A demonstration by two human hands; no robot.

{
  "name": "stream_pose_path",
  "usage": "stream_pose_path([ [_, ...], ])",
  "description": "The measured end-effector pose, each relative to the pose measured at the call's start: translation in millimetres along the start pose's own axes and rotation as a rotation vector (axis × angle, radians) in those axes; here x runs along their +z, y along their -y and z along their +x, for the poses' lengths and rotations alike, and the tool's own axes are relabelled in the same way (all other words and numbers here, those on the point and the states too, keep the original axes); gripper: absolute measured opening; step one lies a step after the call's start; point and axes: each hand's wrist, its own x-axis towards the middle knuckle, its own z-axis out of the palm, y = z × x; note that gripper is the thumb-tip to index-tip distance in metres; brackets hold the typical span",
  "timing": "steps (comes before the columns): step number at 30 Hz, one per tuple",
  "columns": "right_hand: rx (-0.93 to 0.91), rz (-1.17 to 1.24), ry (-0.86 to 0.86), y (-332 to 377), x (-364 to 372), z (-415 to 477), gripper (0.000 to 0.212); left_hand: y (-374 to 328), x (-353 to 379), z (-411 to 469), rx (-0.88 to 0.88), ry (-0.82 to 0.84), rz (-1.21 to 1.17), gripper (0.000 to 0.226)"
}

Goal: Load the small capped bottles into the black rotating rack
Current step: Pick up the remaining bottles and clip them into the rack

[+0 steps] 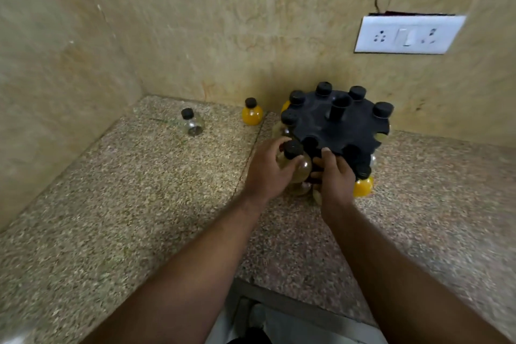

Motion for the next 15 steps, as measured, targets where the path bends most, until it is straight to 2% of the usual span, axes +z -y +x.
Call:
stream_pose_path([
  [10,0.210,0.157,-0.060,26.0,-17.7,18.6,0.020,-20.9,22.0,12.7,0.076,0.138,0.042,0.050],
  [15,0.232,0.139,-0.068,32.4,-26.2,26.5,0.019,-23.9,33.7,19.8,0.096,0.174,0.072,0.054],
])
